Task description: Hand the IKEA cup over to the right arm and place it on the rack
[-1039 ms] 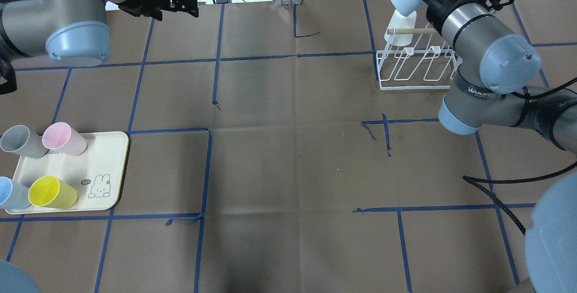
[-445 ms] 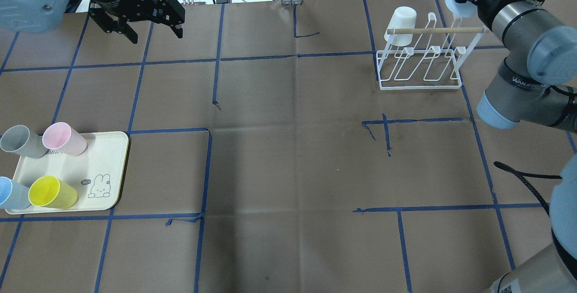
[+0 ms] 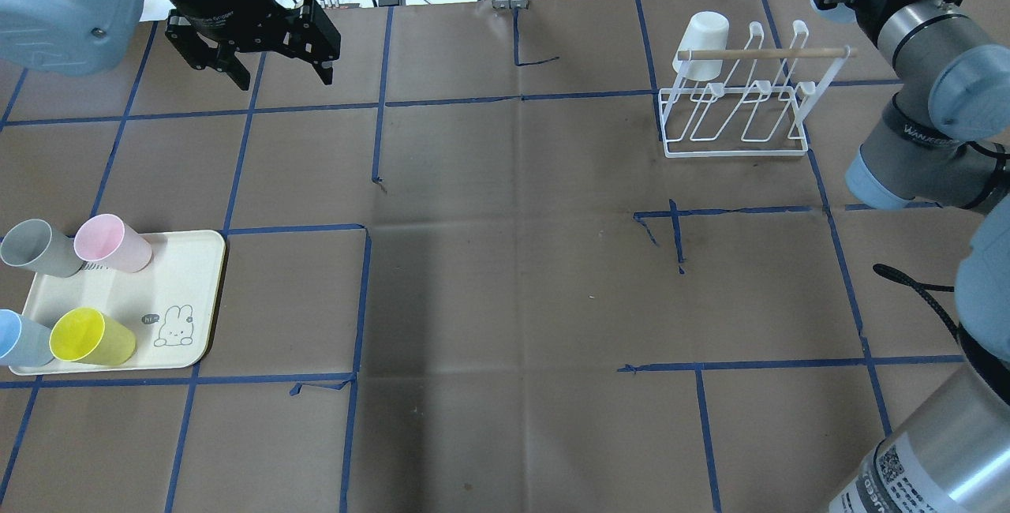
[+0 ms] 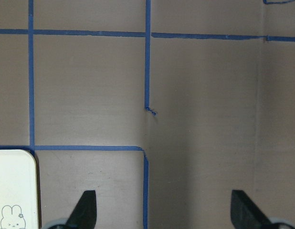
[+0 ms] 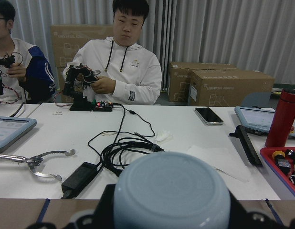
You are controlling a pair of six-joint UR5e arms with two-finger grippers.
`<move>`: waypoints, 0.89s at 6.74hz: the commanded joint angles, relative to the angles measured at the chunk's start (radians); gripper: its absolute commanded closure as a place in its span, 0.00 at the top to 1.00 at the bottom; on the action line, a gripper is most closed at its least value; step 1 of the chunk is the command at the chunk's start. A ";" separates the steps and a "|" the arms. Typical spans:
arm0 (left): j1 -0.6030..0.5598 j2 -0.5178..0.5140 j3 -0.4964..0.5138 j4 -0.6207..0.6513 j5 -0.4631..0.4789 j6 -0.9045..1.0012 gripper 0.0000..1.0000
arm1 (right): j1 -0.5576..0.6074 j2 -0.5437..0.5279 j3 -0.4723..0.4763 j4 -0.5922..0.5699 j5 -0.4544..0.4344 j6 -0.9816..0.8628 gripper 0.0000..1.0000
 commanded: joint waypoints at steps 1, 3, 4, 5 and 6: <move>0.010 0.020 -0.018 0.001 0.009 0.093 1.00 | -0.015 0.072 -0.056 -0.008 0.022 -0.005 0.11; 0.010 0.034 -0.036 0.001 0.006 0.099 1.00 | 0.005 0.098 -0.060 -0.018 0.037 0.003 0.11; 0.011 0.048 -0.056 0.004 0.005 0.100 1.00 | 0.013 0.104 -0.060 -0.016 0.040 0.003 0.11; 0.034 0.054 -0.064 0.008 0.006 0.100 1.00 | 0.016 0.104 -0.058 -0.015 0.039 0.004 0.11; 0.057 0.059 -0.065 0.007 0.002 0.100 1.00 | 0.031 0.112 -0.055 -0.018 0.040 0.003 0.11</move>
